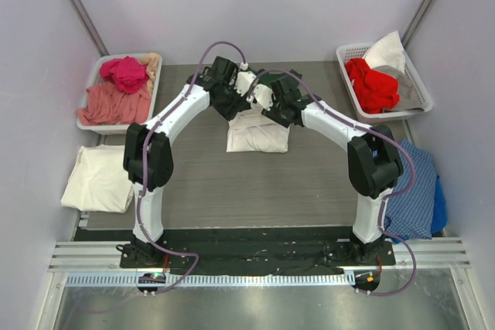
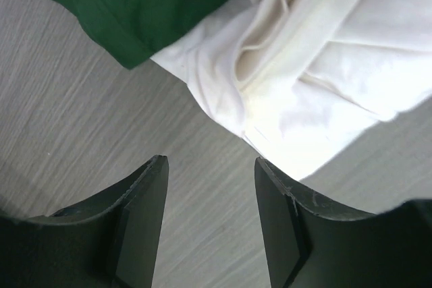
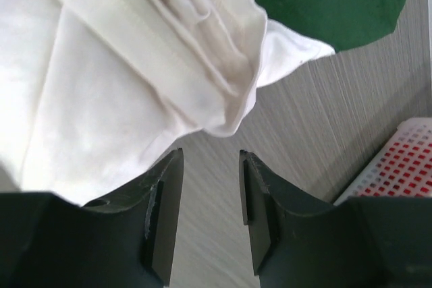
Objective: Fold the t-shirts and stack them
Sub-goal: Fold the folded rectangular tshirt in 1/3 of the way
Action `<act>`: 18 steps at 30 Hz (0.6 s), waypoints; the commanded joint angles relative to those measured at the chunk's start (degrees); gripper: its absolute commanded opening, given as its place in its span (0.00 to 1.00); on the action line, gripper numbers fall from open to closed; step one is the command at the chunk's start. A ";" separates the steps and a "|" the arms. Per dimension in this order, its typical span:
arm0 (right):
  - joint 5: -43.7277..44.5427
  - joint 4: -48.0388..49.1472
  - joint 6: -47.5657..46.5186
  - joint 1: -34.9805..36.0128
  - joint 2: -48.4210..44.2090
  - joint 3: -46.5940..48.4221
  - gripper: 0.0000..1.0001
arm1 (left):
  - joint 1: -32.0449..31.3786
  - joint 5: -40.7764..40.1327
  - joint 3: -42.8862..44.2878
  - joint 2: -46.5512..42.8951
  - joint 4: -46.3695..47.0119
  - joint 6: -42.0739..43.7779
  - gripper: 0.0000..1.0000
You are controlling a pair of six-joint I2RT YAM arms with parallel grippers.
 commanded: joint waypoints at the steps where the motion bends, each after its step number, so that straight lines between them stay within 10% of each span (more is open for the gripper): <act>1: 0.48 4.55 1.73 1.73 -5.36 -3.18 0.46 | -2.26 3.40 -3.88 -5.03 0.58 2.07 0.58; 18: 1.53 8.07 0.33 1.82 -1.14 -5.03 0.45 | -2.26 0.32 -1.34 4.81 4.97 3.39 0.57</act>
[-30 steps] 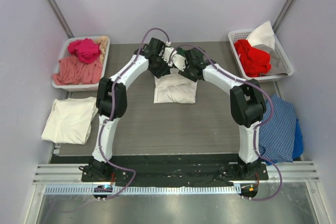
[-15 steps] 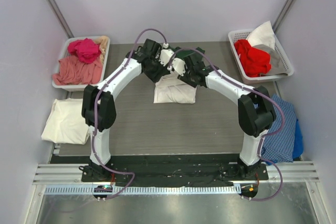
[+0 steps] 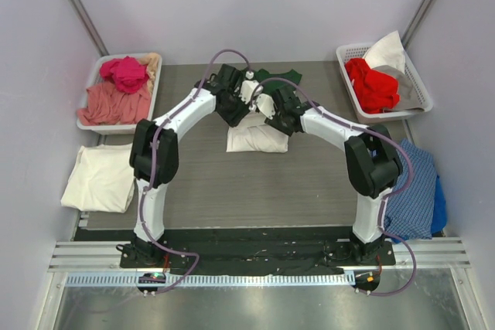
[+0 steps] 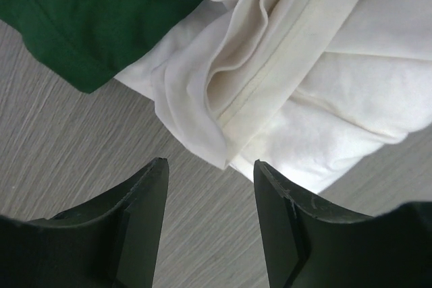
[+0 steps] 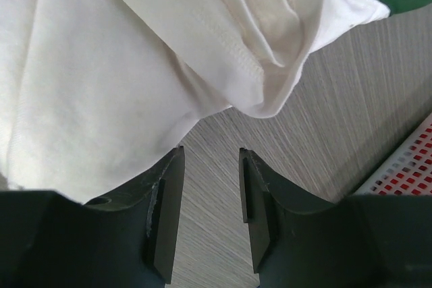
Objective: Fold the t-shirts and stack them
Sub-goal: Fold the folded rectangular tshirt in 1/3 of the way
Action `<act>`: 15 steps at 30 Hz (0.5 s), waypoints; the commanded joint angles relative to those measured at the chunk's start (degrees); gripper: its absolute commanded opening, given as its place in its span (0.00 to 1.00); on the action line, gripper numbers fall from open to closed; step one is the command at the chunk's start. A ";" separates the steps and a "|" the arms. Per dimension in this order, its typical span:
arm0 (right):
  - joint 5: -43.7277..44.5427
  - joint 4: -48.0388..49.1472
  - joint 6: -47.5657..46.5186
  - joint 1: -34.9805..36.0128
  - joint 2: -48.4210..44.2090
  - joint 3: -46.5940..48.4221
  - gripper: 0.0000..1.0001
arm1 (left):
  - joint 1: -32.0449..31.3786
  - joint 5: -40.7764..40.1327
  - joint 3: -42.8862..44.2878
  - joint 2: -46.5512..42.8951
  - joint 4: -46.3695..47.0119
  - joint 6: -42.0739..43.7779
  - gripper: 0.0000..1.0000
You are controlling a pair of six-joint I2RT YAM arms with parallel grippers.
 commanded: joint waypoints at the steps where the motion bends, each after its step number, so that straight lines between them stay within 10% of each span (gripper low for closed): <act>1: -0.33 7.35 -0.92 0.90 1.46 1.57 0.45 | -0.97 -1.43 2.12 3.57 2.82 2.01 0.57; 15: -0.24 7.70 -1.71 0.72 5.33 6.23 0.43 | -0.45 -2.05 6.87 9.02 4.58 1.31 0.56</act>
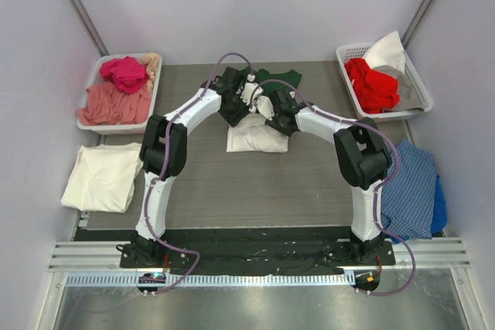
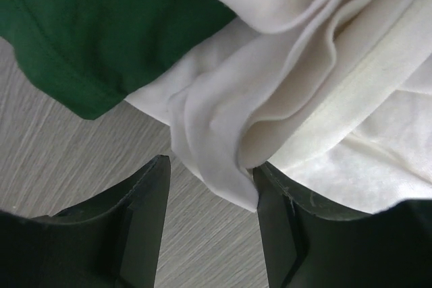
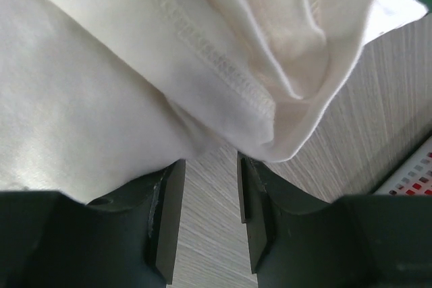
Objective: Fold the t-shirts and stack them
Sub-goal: Fold the folded rectangular tshirt in 1/3 of the way
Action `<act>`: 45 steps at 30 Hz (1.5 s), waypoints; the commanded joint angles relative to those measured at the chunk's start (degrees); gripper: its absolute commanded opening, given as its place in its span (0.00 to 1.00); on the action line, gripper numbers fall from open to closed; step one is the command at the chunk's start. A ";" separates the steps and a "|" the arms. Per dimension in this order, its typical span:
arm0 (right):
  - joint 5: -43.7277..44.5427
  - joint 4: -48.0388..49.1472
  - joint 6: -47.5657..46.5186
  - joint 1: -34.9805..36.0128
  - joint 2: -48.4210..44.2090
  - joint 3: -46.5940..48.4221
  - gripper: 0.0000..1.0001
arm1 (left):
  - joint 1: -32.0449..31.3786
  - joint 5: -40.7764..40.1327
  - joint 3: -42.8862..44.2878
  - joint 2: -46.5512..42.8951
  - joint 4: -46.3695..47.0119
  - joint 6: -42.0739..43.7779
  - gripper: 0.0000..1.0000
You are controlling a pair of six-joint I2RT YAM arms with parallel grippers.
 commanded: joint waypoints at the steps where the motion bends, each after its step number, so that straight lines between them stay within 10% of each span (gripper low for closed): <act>1: -2.40 5.91 -1.99 1.73 -1.86 4.14 0.43 | -0.90 0.60 2.52 0.43 3.00 -0.09 0.56; 45: 1.90 4.77 -6.56 -0.64 -0.63 9.23 0.43 | -0.82 -8.62 13.42 6.93 11.87 -3.87 0.53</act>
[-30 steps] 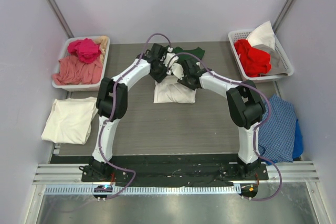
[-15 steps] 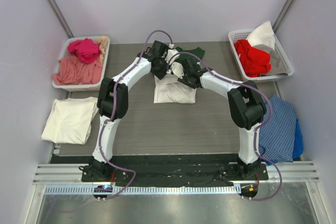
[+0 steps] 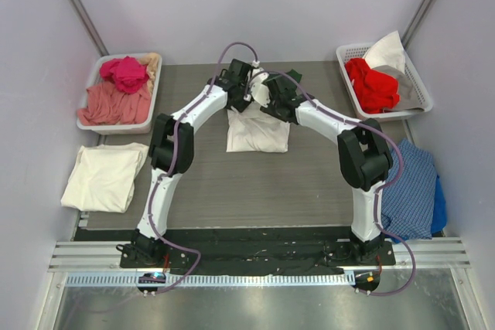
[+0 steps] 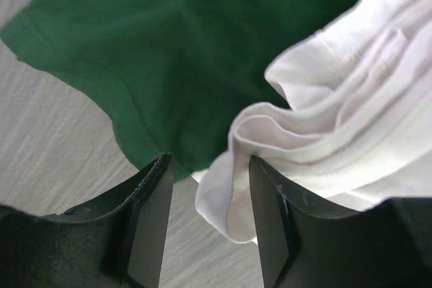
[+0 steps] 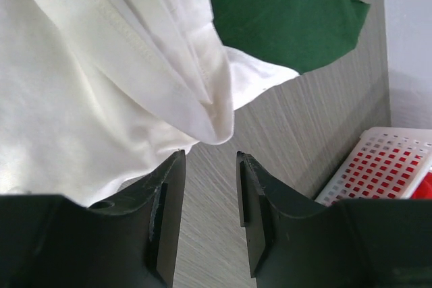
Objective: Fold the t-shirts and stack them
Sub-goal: Fold the folded rectangular tshirt in 1/3 of the way
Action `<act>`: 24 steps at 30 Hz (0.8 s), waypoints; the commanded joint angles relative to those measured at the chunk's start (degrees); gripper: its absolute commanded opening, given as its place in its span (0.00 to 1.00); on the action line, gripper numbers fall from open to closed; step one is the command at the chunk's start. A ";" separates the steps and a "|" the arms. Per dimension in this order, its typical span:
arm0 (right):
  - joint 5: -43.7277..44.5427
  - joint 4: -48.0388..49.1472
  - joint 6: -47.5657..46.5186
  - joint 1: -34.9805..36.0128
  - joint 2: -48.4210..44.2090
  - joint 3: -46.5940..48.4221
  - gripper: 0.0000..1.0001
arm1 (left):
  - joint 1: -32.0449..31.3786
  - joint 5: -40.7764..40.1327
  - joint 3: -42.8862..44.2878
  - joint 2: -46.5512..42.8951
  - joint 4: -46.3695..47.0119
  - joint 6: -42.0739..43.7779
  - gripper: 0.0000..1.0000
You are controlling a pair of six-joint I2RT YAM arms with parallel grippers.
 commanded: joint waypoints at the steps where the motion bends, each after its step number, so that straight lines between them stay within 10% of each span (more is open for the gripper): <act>1: 1.40 2.26 -1.25 -0.82 0.53 3.51 0.43 | -0.16 -4.65 3.34 1.16 5.32 -0.85 0.52; 24: 2.54 3.48 2.34 -1.35 -7.18 -4.12 0.43 | 1.33 -22.59 6.95 -1.02 19.47 1.43 0.58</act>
